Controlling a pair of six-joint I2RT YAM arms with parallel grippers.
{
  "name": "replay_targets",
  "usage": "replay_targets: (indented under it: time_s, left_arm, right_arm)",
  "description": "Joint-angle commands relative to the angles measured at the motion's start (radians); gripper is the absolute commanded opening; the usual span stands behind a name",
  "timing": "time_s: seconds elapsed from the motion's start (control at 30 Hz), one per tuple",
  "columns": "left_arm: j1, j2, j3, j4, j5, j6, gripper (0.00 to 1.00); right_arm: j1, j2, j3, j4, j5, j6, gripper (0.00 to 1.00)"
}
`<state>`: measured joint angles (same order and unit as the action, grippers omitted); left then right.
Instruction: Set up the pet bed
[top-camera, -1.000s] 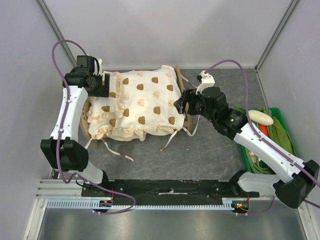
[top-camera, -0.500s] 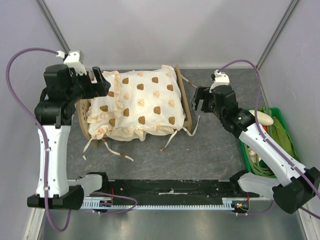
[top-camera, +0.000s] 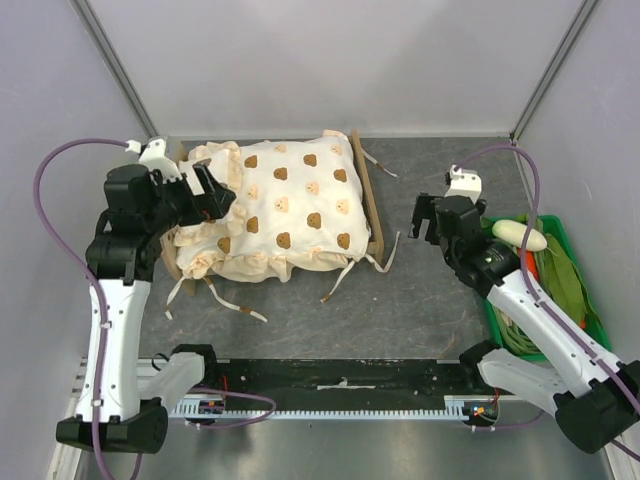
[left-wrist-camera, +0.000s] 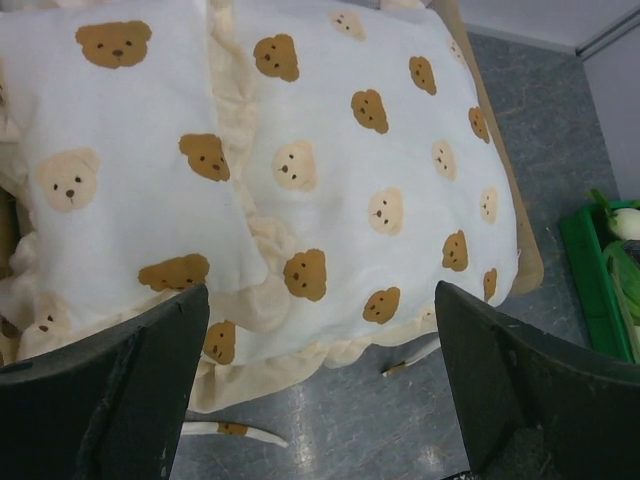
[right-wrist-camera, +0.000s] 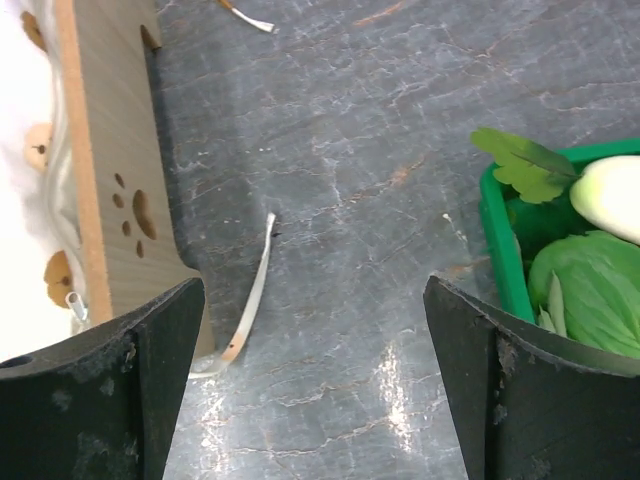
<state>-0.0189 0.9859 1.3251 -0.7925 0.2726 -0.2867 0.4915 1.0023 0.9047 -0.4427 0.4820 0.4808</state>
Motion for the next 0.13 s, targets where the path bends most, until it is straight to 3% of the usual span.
replay_targets:
  time_s: [0.0,0.1]
  left_arm:
    - [0.002,-0.069,-0.015,0.082,-0.025,-0.031,1.0]
    - [0.002,-0.092,-0.024,0.096,-0.068,-0.023,1.0]
  right_arm:
    - [-0.002,-0.034,-0.018,0.01,0.081,0.001,0.98]
    - [-0.004,-0.034,-0.02,0.012,0.104,-0.007,0.98]
